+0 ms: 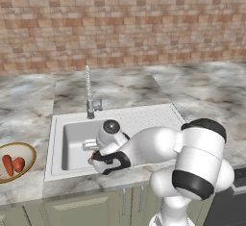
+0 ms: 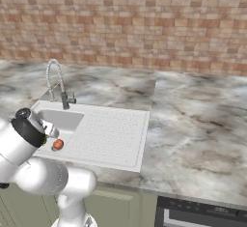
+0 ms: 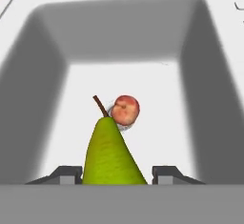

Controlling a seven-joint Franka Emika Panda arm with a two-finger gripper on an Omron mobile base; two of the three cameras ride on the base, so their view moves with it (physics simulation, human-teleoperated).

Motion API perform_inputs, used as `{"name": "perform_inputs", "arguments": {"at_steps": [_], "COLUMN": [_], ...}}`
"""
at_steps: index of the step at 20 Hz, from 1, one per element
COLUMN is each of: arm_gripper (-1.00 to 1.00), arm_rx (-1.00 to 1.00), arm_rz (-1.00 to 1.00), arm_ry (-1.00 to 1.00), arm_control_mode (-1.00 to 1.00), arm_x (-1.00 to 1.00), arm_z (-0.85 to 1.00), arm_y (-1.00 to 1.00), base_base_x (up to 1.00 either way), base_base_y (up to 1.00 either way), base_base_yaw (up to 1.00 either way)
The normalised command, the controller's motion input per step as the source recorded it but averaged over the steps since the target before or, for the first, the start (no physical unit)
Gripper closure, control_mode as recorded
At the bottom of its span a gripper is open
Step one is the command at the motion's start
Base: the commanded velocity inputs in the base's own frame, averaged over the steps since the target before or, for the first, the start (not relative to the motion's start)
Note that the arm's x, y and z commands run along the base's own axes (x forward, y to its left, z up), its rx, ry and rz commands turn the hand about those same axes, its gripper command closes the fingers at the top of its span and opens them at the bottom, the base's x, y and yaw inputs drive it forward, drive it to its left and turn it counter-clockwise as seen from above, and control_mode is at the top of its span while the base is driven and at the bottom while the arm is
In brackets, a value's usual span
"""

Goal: There is a mixed pile of frozen fruits and vegetables on the counter. Locate all the frozen vegetables and place the items in a bowl on the counter. Take all the frozen fruits and defrost them in a running sink.

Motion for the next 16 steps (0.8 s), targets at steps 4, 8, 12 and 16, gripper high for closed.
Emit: {"name": "perform_inputs", "arguments": {"at_steps": [4,8,12,16], "arm_gripper": [1.0,1.0,1.0,1.0], "arm_rx": [0.0,0.0,0.0,0.0], "arm_rz": [0.0,0.0,0.0,0.0], "arm_ry": [-0.02,0.0,0.0,0.0], "arm_control_mode": [-1.0,-1.0,-1.0,-1.0], "arm_x": [0.31,0.28,0.24,0.1], "arm_z": [-0.26,-0.34,-0.34,-0.22], "arm_y": [0.05,0.08,0.2,0.46], "base_base_x": [0.0,0.0,0.0,0.0], "base_base_y": [0.0,0.0,0.0,0.0], "base_base_yaw": [0.0,0.0,0.0,0.0]}}
